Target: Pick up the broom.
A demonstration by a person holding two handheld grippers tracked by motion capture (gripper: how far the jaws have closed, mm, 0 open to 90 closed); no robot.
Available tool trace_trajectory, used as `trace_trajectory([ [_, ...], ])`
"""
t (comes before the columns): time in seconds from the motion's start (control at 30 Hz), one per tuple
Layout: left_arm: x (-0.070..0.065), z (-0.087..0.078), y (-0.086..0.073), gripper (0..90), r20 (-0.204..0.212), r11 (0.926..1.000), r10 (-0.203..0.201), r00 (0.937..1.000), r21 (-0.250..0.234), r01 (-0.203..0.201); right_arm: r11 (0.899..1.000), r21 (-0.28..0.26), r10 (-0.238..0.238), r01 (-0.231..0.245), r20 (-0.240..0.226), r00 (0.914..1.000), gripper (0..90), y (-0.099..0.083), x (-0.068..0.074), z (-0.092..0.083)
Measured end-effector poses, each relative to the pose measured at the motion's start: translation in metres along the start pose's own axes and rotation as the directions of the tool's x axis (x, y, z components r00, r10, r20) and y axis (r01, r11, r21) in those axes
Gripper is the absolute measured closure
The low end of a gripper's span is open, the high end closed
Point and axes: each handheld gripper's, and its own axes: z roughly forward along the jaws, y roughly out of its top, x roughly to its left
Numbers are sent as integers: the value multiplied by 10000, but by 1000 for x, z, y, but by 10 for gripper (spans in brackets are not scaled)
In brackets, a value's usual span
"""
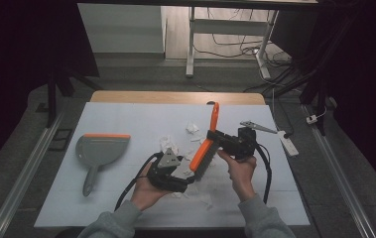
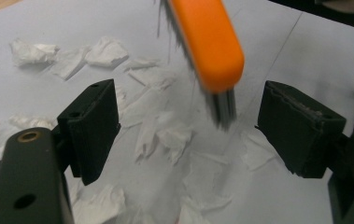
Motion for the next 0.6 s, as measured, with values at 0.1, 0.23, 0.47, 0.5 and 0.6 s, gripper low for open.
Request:
trace_trajectory([
  [0.1, -1, 7, 0, 269, -196, 9998, -8, 9998, -195, 4, 9996, -200, 206, -209, -140, 9997, 709, -7, 5, 5],
  [0.23, 2, 12, -1, 377, -296, 9981, -262, 9992, -573, 245, 9977, -427, 511, -520, -208, 9985, 708, -13, 8, 8],
  [0.47, 7, 19, -6, 627, -228, 9927, -764, 9968, -952, 739, 9928, -581, 1028, -1048, -376, 9940, 708, -18, 6, 10],
  [0.5, 8, 20, -7, 683, -214, 9933, -743, 9970, -907, 721, 9923, -579, 1074, -1095, -383, 9935, 708, -19, 6, 10],
  [0.6, 12, 21, -8, 762, -250, 9925, -955, 9951, -786, 933, 9920, -610, 1085, -1105, -346, 9935, 707, -20, 7, 10],
])
